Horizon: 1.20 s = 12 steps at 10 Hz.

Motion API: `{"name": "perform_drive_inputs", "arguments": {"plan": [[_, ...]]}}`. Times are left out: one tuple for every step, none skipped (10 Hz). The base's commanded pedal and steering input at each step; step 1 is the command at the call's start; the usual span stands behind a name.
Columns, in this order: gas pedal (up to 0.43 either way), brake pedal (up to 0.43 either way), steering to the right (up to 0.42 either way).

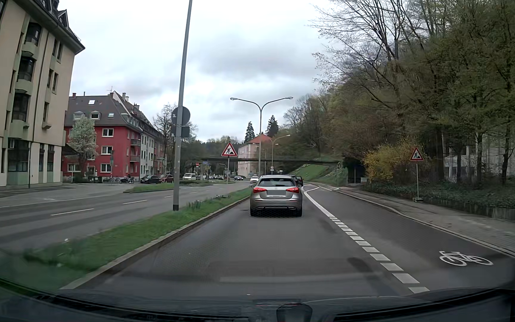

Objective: Follow the waypoints while adhering to traffic rules and regulations

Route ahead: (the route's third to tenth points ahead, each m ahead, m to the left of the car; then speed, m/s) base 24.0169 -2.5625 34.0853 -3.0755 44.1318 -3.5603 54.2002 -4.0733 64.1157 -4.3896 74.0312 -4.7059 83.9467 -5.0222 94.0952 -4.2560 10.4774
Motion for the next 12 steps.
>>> {"name": "perform_drive_inputs", "arguments": {"plan": [[0.079,0.0,0.02],[0.079,0.0,0.02],[0.079,0.0,0.02],[0.079,0.0,0.02],[0.079,0.0,0.02],[0.067,0.0,0.019],[0.047,0.0,0.018],[0.047,0.0,0.017],[0.047,0.0,0.015],[0.047,0.0,0.012],[0.047,0.0,0.011],[0.047,0.0,0.009]]}}
